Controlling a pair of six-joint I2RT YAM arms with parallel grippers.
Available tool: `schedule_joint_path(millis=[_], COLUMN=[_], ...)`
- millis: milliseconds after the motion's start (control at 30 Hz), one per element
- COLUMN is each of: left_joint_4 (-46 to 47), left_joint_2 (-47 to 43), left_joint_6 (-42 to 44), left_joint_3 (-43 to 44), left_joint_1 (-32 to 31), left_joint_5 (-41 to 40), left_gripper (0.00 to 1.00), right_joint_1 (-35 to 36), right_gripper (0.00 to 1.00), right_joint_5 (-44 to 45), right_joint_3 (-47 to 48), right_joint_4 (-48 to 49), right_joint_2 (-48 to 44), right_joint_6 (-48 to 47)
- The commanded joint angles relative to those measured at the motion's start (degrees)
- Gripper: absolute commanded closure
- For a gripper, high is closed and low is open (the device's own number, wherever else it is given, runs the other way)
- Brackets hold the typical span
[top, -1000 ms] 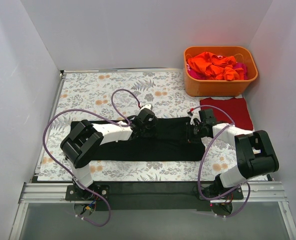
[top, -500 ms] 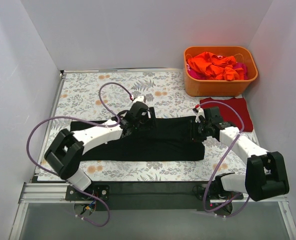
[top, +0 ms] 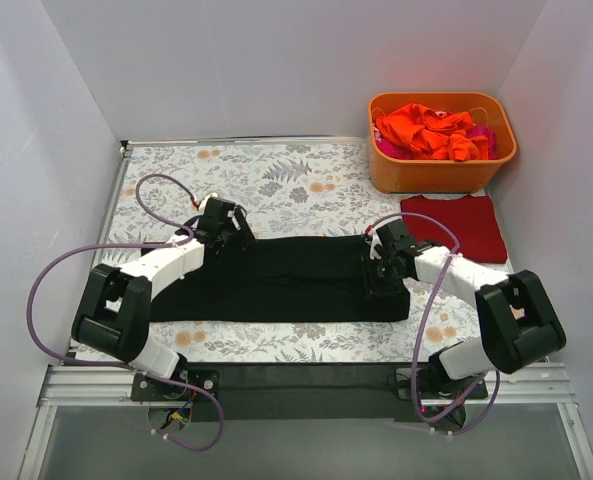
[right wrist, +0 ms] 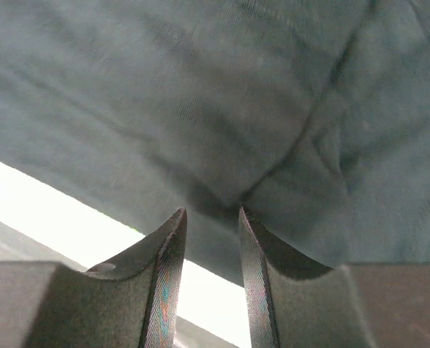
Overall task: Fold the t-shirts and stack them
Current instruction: Fold the tshirt
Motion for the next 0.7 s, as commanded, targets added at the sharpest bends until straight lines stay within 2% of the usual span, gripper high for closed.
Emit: schedule_joint_path(millis=[0, 133, 233, 267, 333, 367, 400, 467, 567, 667], left_joint_4=[-1.96, -2.14, -0.13, 1.1, 1.29, 1.46, 1.64, 1.81, 1.73, 0.15], left_joint_2=[0.62, 1.67, 0.45, -0.17, -2.19, -3.24, -5.34, -7.81, -12.73, -18.44], left_joint_6=[-1.77, -5.88, -10.89, -12.39, -14.94, -17.13, -17.85, -18.99, -18.83, -17.77], left_joint_3=[-2.41, -5.23, -10.04, -11.29, -14.62, -15.51, -16.13, -17.53, -18.42, -19.2], left_joint_1=[4.19, 8.6, 12.64, 13.78, 17.21, 17.92, 18.36, 18.28, 18.1, 16.44], left_joint_5=[2.92, 4.33, 6.61, 7.4, 8.9, 8.91, 10.82, 13.47, 18.37, 20.32], left_gripper=[0.32, 0.32, 0.33, 0.33, 0.33, 0.33, 0.33, 0.32, 0.3, 0.28], right_joint_1=[1.3, 1.31, 1.22, 0.96, 0.61, -0.18, -0.53, -1.67, -2.38, -1.86], right_gripper=[0.64, 0.64, 0.63, 0.63, 0.63, 0.63, 0.62, 0.61, 0.6, 0.58], right_joint_5=[2.39, 5.02, 8.97, 9.77, 11.26, 12.4, 14.41, 18.2, 21.81, 20.95], right_joint_3=[4.57, 10.8, 18.88, 22.29, 33.45, 37.41, 45.89, 53.76, 67.21, 69.44], right_joint_4=[1.47, 4.1, 6.4, 6.4, 6.31, 6.22, 6.22, 6.14, 4.82, 4.99], right_joint_2=[5.05, 12.96, 20.86, 26.02, 31.49, 36.74, 39.14, 45.63, 50.75, 48.42], right_joint_6=[-0.4, -3.21, -6.29, -6.99, -9.28, -9.98, -11.12, -12.44, -14.55, -15.96])
